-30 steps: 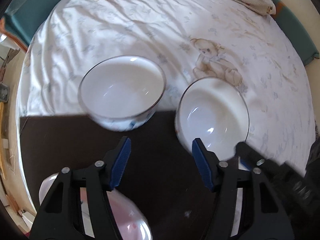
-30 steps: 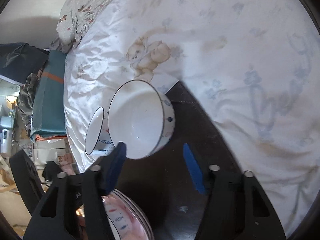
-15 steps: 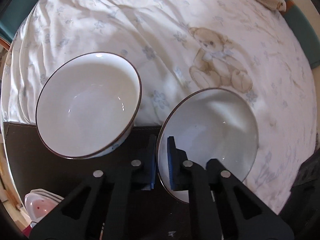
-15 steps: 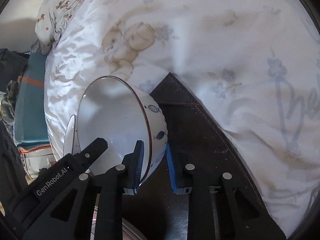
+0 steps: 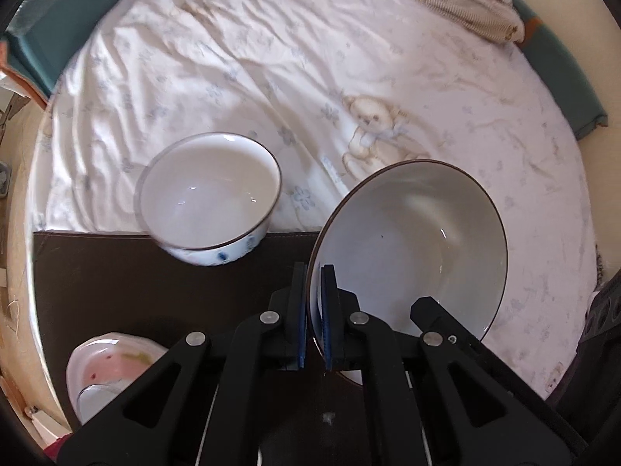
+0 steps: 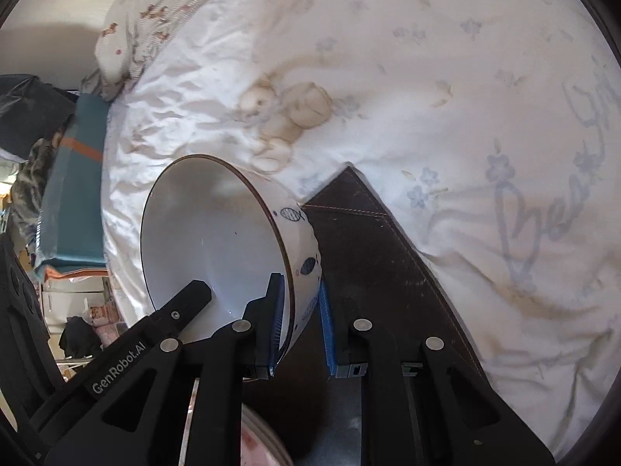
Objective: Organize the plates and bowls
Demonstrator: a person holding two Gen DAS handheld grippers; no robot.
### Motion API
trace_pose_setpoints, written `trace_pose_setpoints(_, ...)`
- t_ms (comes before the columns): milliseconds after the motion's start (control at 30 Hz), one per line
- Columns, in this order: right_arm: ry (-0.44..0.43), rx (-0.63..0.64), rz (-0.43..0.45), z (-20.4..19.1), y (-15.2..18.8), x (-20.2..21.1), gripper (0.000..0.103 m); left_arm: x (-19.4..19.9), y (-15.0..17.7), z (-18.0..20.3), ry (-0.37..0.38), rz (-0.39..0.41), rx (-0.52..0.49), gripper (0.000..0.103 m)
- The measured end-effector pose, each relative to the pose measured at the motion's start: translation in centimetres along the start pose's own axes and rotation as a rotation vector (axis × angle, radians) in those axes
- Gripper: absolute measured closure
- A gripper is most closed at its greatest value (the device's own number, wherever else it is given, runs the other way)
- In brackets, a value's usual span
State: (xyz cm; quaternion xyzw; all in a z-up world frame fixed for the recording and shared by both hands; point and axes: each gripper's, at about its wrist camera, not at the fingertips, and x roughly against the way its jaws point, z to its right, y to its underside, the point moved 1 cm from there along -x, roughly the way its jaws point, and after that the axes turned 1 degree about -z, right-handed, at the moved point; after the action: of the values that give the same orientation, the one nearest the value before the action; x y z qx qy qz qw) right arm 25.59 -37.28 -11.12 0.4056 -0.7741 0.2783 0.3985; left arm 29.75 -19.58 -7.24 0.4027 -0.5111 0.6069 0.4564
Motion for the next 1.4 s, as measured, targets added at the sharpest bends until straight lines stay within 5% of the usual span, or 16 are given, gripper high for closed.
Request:
trace_pose_setpoints(300,-0.064,0.137,0.026,-4.1,4.2,4.6,0.083,7.8,3.1,-2.8,0.008,0.116,-0.007,0.098)
trace_pose_setpoints(633,-0.096,0.345,-0.018,-9.5,11.7,6.5,0.083,12.6,9.6,-10.7,0.035,0.147,0.07,0.096)
trace_pose_setpoints(933,-0.047,0.463,-0.127,-11.7,17.9,2.9,0.083,11.0,13.9,-16.4,0.024,0.083,0.112,0.096)
trace_pose_setpoints(1400,0.103,0.547,-0.179,-12.1,20.0,-0.6,0.082,7.9,15.0,-18.0,0.057,0.031,0.066,0.096)
